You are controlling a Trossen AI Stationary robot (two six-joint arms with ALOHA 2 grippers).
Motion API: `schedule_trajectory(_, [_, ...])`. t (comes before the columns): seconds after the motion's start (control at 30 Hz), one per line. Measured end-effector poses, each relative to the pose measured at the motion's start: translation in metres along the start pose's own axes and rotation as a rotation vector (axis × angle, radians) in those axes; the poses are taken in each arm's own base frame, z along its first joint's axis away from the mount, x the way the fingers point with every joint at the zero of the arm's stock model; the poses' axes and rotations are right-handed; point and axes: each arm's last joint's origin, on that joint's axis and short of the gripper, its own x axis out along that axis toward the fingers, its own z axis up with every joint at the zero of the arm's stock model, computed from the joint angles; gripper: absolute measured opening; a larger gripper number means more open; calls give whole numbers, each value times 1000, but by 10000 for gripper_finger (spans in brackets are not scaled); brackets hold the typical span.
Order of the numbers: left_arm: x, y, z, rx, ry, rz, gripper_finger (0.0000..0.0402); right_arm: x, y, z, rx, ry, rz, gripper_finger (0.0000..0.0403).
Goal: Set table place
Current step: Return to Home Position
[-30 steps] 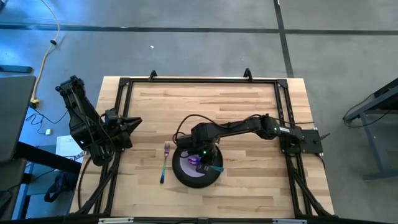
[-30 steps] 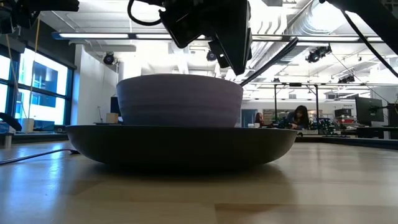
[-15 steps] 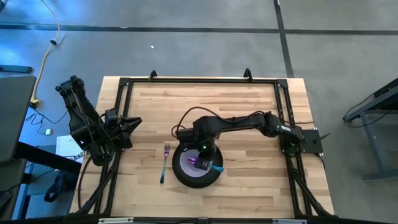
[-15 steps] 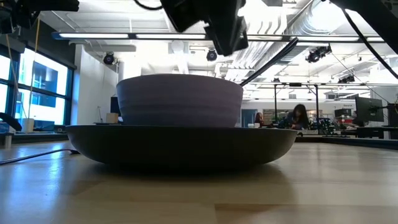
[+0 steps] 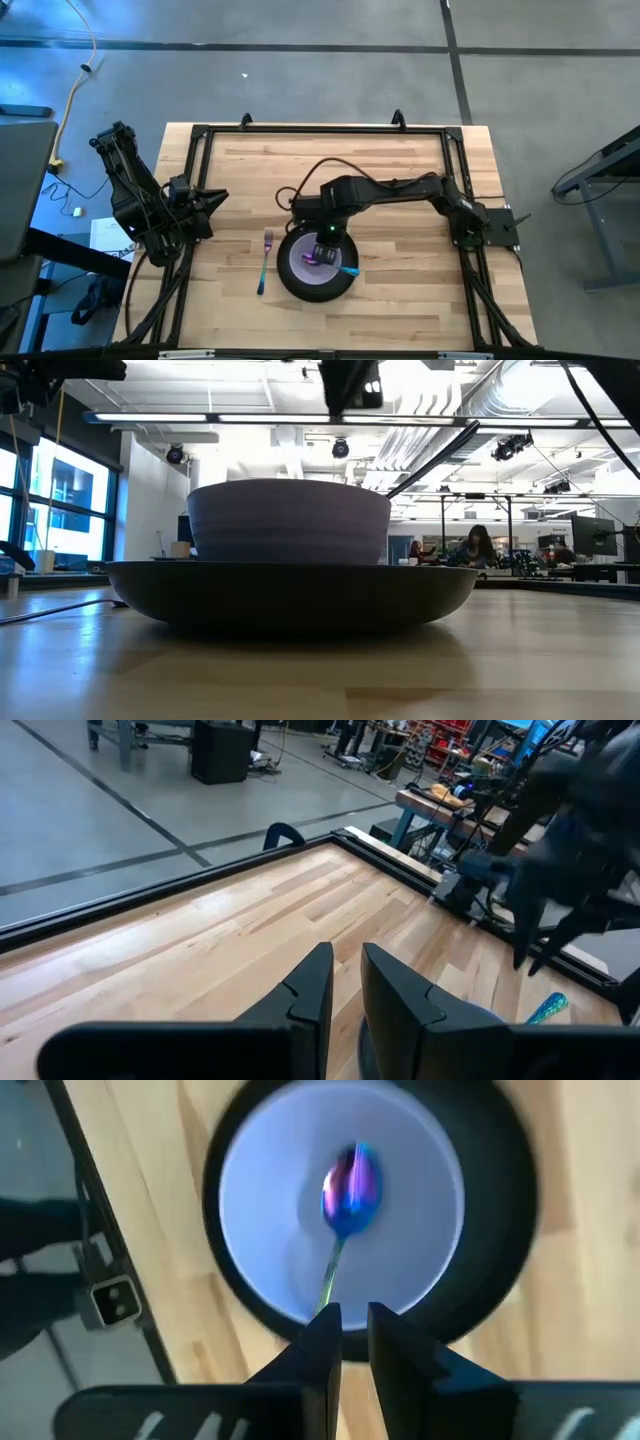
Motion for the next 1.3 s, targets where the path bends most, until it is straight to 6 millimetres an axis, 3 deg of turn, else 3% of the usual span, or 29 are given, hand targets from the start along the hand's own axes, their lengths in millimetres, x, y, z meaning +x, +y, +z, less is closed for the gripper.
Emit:
schedule_trajectory(0.23, [0,-1,0,-13,6,-2,46,-23,1,1,-130,-164,-83,44])
schedule_trajectory(0.43, [0,-2,-1,-22,35,-1,46,-29,3,7,-220,-274,-145,44])
schedule_trajectory(0.93, [0,-2,-2,-22,60,3,46,-40,7,14,-413,-399,-177,44])
schedule_trajectory(1.3, [0,-2,-1,-23,32,-2,46,-70,4,13,-451,-531,-168,44])
